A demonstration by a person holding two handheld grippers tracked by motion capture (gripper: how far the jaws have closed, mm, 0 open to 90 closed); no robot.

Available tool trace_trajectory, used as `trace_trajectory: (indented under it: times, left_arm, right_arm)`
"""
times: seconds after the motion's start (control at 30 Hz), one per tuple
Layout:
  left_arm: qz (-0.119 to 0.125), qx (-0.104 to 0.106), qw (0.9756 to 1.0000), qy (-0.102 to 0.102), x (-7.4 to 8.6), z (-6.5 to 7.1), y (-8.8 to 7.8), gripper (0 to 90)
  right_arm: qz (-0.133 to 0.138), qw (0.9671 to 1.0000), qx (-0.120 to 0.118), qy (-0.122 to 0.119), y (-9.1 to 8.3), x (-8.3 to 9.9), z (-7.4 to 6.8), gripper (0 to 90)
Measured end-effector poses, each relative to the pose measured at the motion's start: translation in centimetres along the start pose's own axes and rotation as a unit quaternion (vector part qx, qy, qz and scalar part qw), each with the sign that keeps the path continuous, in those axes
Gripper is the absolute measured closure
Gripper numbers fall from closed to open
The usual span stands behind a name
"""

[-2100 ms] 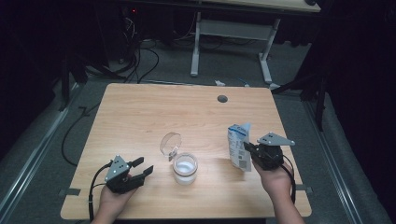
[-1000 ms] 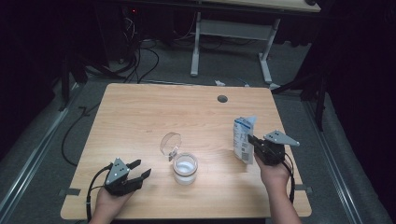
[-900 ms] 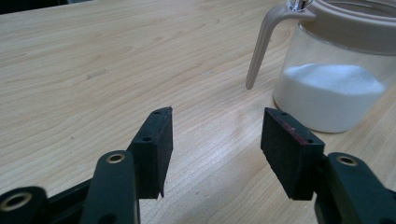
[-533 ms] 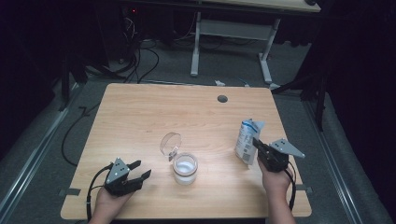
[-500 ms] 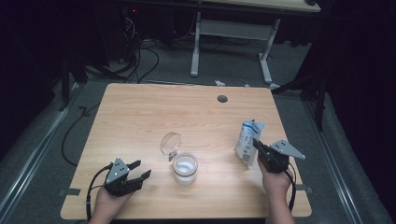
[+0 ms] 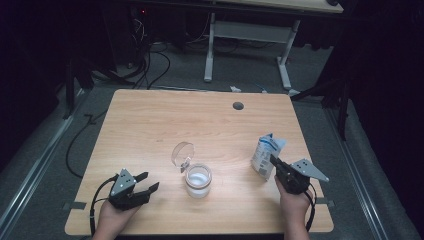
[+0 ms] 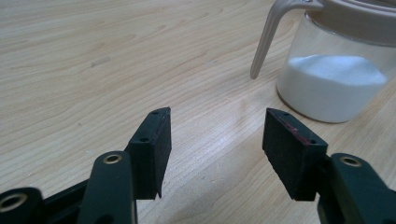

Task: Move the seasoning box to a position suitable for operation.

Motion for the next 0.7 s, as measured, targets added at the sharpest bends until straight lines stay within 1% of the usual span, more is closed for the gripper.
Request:
trace_trajectory:
  times: [0.07, 0.2, 0.33, 0.53, 0.6, 0.7]
  left_arm:
    - [0.001, 0.002, 1.0, -0.002, 0.03, 0.05, 0.05, 42.7]
    - [-0.002, 0.0, 1.0, 0.0, 0.16, 0.0, 0.12, 42.6]
    - [-0.002, -0.001, 1.0, -0.002, 0.14, -0.09, 0.06, 42.6]
    - [0.002, -0.001, 1.0, -0.007, 0.07, -0.14, 0.1, 42.6]
    - [0.0, -0.001, 1.0, -0.006, 0.04, -0.17, 0.07, 42.6]
    - [0.001, -0.001, 1.0, -0.006, 0.11, -0.15, 0.12, 42.6]
  right_arm:
    - [-0.001, 1.0, 0.0, 0.002, -0.19, 0.1, -0.11, 89.7]
    - [0.0, 1.0, 0.0, 0.001, -0.39, 0.23, -0.36, 89.5]
    - [-0.002, 1.0, 0.002, -0.004, -0.45, 0.17, -0.42, 89.3]
    - [-0.005, 1.0, 0.006, -0.006, -0.24, 0.21, -0.4, 86.3]
    - [-0.005, 1.0, 0.005, -0.006, -0.22, 0.23, -0.38, 86.3]
    - [-0.009, 0.9999, 0.008, -0.006, -0.19, 0.3, -0.34, 83.4]
Point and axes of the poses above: each handheld gripper's, and its own axes: y roughly forward along the jaws, x roughly out of its underside, z roughly to its right, the point moved 2 cm from there along y, roughly forward along the jaws, and after that the axes turned 8 degrees about -y, right-handed, at the moved point
